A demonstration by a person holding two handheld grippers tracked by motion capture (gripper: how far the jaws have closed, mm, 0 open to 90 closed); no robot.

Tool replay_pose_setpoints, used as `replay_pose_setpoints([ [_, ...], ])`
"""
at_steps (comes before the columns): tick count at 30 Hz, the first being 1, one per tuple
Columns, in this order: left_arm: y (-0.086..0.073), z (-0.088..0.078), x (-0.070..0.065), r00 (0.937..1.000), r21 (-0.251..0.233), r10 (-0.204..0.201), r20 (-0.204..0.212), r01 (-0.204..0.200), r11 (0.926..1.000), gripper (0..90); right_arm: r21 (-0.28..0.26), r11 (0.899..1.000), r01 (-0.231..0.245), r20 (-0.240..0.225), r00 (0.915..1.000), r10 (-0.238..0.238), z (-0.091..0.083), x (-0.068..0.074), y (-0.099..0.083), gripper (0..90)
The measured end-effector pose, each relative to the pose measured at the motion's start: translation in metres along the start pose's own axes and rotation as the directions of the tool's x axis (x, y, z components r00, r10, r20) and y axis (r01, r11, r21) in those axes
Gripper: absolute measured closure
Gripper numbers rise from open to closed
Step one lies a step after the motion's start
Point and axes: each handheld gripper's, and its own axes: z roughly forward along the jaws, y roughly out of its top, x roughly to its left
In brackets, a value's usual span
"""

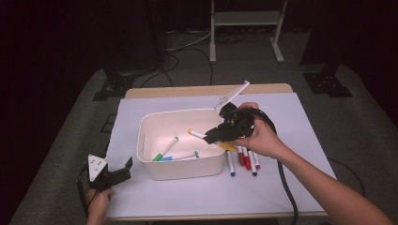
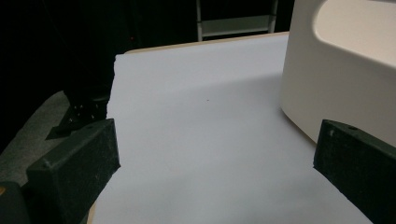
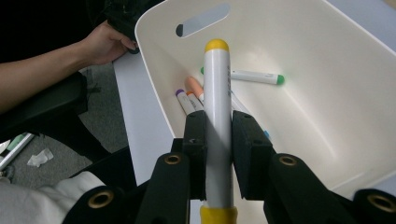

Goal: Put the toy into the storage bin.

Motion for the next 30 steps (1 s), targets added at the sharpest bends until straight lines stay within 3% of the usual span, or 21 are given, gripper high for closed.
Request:
replay_pose_setpoints([
  [13, 0.0, 0.0, 0.0, 1.0, 0.0, 0.003, 0.0, -0.003, 1.0, 0.0, 0.025, 0.998, 0.051, -0.051, 0.9975, -0.05, 0.027, 0.005, 0.027, 75.4],
  [30, 0.0, 0.0, 0.0, 1.0, -0.004, 0.003, 0.001, -0.003, 1.0, 0.0, 0.057, 0.993, 0.107, -0.111, 0.9887, -0.101, 0.064, 0.008, 0.042, 75.4],
])
